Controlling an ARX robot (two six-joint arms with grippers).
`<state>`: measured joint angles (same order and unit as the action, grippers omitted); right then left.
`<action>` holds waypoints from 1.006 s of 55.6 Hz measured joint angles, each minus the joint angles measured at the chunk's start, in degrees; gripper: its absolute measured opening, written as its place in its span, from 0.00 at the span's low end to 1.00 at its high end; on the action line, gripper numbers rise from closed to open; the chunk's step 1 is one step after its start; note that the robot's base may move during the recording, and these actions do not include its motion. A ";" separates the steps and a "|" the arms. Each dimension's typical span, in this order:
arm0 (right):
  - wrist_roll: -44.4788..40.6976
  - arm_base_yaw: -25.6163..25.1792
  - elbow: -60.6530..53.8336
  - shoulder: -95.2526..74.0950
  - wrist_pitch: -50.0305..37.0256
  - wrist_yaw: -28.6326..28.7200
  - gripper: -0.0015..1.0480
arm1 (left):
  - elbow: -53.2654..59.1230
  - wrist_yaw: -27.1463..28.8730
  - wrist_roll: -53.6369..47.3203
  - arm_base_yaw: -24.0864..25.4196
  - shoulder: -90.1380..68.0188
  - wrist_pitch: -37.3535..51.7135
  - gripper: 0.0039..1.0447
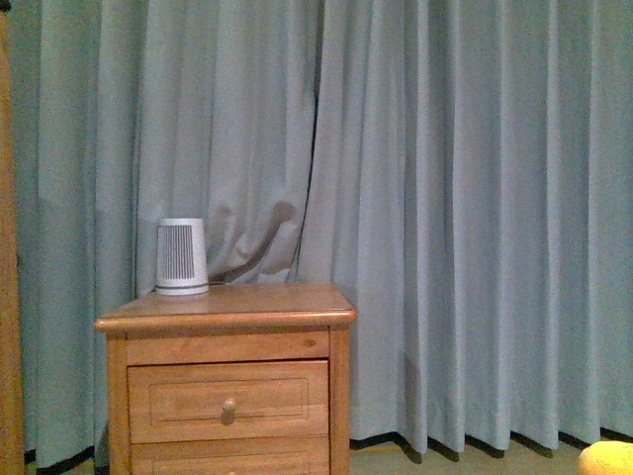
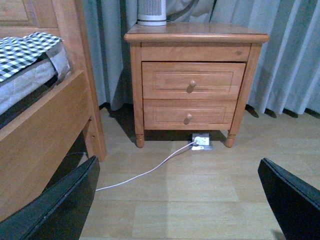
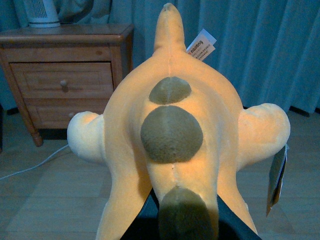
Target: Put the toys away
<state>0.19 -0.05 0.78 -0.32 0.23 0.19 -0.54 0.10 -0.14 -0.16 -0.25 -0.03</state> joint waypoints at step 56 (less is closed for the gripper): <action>0.00 0.07 -0.02 0.00 0.02 -0.15 0.06 | 0.00 0.04 0.00 -0.04 0.00 0.00 0.94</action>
<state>0.19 0.01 0.75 -0.32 0.25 0.03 -0.54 0.14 -0.14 -0.21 -0.25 -0.03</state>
